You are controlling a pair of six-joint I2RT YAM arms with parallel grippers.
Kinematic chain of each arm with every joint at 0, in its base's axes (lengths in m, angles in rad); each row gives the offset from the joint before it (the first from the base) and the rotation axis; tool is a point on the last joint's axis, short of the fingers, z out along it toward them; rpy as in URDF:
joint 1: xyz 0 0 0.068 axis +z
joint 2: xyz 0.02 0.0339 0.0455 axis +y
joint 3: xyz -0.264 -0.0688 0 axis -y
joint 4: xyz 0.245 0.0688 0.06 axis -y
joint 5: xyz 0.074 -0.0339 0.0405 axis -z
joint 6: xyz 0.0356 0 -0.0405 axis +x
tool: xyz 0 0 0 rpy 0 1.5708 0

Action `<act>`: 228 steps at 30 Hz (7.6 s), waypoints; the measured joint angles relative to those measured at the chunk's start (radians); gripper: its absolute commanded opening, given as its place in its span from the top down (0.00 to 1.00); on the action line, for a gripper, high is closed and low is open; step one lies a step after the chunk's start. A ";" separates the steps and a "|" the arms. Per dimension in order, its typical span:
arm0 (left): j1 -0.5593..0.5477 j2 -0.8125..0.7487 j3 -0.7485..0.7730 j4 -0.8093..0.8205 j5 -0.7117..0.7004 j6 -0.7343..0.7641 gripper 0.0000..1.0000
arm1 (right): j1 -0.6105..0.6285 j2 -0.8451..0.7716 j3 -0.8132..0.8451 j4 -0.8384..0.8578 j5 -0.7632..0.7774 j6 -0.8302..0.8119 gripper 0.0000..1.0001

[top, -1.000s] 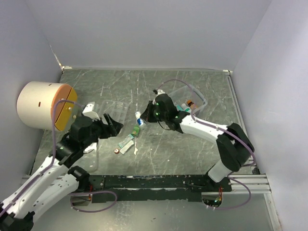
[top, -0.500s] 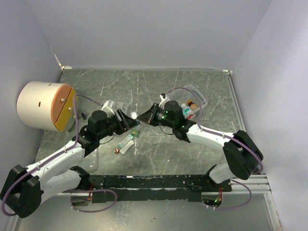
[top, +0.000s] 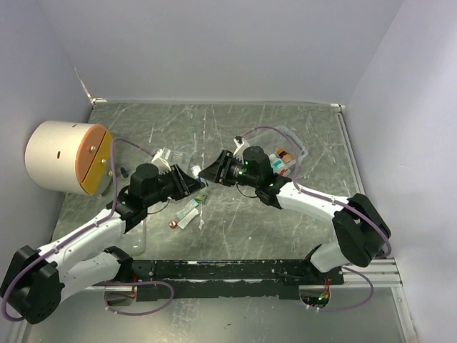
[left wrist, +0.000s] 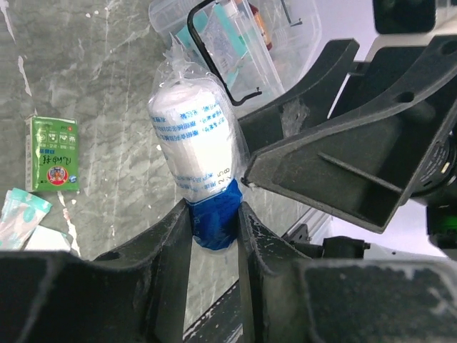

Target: Organize the medicine kit

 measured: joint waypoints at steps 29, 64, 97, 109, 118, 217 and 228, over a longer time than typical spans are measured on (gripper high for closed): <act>0.000 -0.148 0.260 -0.469 -0.068 0.364 0.18 | -0.085 -0.143 0.104 -0.220 0.051 -0.144 0.85; 0.000 -0.453 0.285 -0.771 -0.410 0.591 0.14 | -0.367 0.298 0.462 -0.602 0.873 -0.010 0.84; 0.000 -0.421 0.280 -0.771 -0.411 0.591 0.12 | -0.385 0.509 0.555 -0.649 0.917 0.086 0.50; 0.000 -0.414 0.280 -0.771 -0.412 0.591 0.12 | -0.387 0.439 0.548 -0.645 0.811 -0.055 0.55; 0.000 -0.412 0.280 -0.771 -0.412 0.591 0.12 | -0.399 0.426 0.591 -0.698 0.573 -0.264 0.63; 0.016 -0.407 0.280 -0.771 -0.413 0.591 0.12 | -0.337 0.344 0.537 -1.018 0.528 -0.508 0.44; 0.020 -0.367 0.280 -0.774 -0.425 0.583 0.00 | -0.336 0.026 0.441 -0.906 0.467 -0.517 0.45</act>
